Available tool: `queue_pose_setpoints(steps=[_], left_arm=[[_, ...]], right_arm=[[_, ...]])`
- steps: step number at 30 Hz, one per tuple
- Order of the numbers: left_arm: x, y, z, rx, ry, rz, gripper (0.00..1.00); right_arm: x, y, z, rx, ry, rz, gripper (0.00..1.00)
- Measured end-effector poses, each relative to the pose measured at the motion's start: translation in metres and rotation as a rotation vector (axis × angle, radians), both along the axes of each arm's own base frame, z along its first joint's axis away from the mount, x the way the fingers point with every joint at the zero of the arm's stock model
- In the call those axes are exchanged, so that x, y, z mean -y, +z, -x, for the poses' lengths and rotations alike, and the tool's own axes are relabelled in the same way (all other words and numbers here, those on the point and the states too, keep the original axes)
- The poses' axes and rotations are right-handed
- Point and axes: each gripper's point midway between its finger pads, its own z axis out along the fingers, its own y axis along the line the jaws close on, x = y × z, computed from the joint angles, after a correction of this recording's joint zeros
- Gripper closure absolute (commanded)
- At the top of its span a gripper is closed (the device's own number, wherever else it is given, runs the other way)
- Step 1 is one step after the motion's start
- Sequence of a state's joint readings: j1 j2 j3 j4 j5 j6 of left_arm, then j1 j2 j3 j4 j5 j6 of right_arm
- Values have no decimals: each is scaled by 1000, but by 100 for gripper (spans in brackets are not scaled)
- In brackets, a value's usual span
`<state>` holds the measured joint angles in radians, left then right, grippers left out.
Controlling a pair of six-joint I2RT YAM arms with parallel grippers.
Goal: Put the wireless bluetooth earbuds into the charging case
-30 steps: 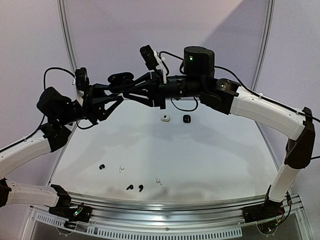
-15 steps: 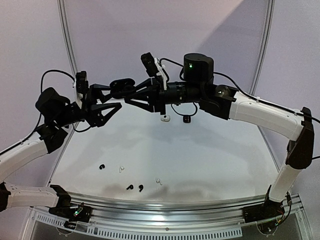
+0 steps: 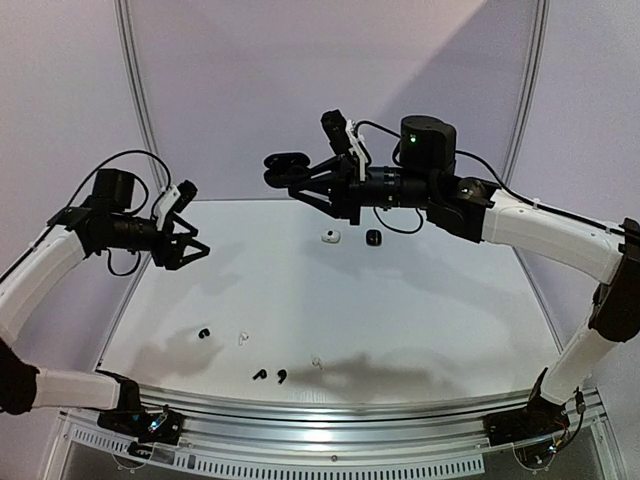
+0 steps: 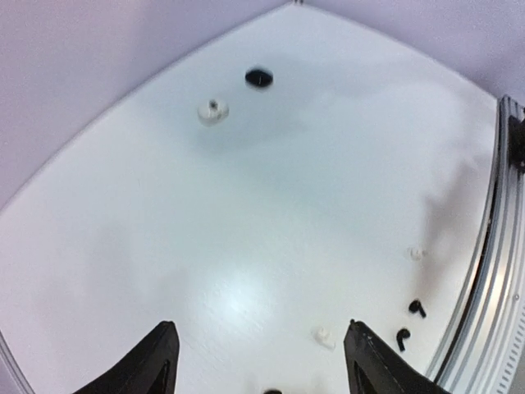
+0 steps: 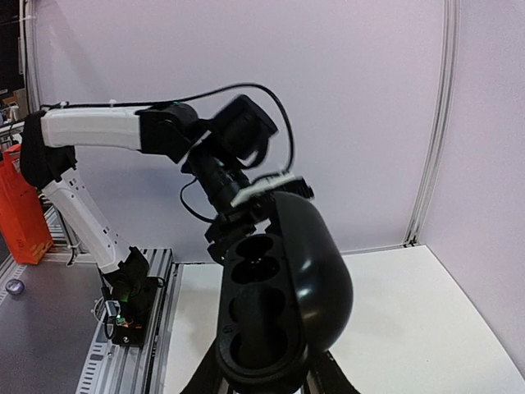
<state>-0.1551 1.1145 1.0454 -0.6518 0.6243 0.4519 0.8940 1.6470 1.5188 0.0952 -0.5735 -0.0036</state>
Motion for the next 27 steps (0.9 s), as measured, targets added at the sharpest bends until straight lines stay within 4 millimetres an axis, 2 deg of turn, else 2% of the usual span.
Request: queue_pose_setpoints(steps=[1,5,6,8,11,17,21,27], left_arm=[[-8,-21,-2,-81,22,-39,15],[-36,-104,1,-407,98,-173,20],[-41,-120,4,-466,113,-204,21],[-50,-141,10,-526,138,-257,27],[-65,-162,15,-570,179,-337,39],[-78,-206,19,-678,200,-434,41],[-81,-213,23,-688,203,-449,49],[-81,-227,23,-700,196,-467,51]], right_arm=[[0,-1,0,3,0,1,100],[3,-16,2,5,-3,22,100],[3,-18,2,3,-4,25,100],[5,-23,2,2,-11,32,100],[9,-28,4,-4,-16,40,100],[12,-19,6,15,-18,14,100],[13,-15,7,22,-21,7,100],[14,-13,7,25,-21,3,100]])
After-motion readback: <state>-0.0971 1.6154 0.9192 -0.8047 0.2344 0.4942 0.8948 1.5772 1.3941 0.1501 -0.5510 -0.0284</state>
